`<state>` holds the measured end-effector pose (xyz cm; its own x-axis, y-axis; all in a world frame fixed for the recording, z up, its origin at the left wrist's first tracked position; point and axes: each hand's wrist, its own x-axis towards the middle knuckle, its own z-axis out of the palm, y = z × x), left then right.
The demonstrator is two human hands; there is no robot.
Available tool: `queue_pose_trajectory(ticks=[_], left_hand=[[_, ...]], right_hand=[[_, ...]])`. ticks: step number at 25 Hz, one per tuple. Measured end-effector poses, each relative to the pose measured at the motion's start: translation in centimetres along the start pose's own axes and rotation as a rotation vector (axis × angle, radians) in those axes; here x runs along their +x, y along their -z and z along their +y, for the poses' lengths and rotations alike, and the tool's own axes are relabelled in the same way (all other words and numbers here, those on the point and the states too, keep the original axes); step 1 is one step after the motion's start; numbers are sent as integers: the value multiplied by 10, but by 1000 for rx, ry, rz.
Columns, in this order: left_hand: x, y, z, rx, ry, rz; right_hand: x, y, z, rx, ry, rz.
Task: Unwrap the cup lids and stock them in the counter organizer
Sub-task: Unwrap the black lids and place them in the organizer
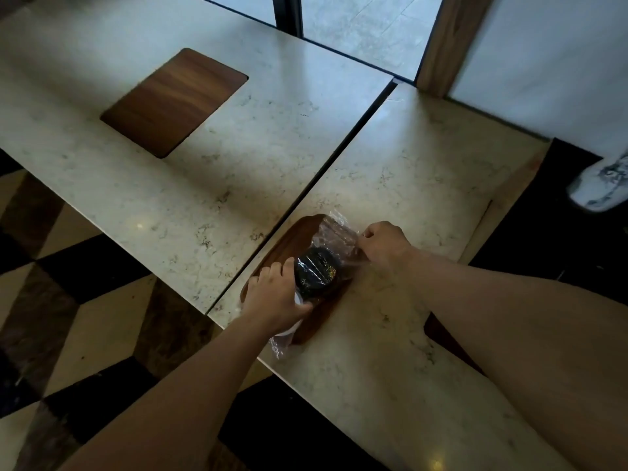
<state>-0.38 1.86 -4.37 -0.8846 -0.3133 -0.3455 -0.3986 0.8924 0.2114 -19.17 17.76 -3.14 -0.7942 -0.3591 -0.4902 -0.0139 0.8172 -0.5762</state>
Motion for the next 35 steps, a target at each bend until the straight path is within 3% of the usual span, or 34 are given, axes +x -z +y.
queue_pose_trajectory(ticks=[5,19,28,35], left_hand=[[-11,3,20,20,-151,-64],[-26,-51,141,269,-699,-215],[-20,-74,192,424,-909,-298],[-18,-72,198,472,-920,-334]], right_hand=[[-49,16,46,139,-75,20],[-208,5,231,551,-524,220],[-274,-11,264,720,-619,327],[-270,-16,272,750,-614,351]])
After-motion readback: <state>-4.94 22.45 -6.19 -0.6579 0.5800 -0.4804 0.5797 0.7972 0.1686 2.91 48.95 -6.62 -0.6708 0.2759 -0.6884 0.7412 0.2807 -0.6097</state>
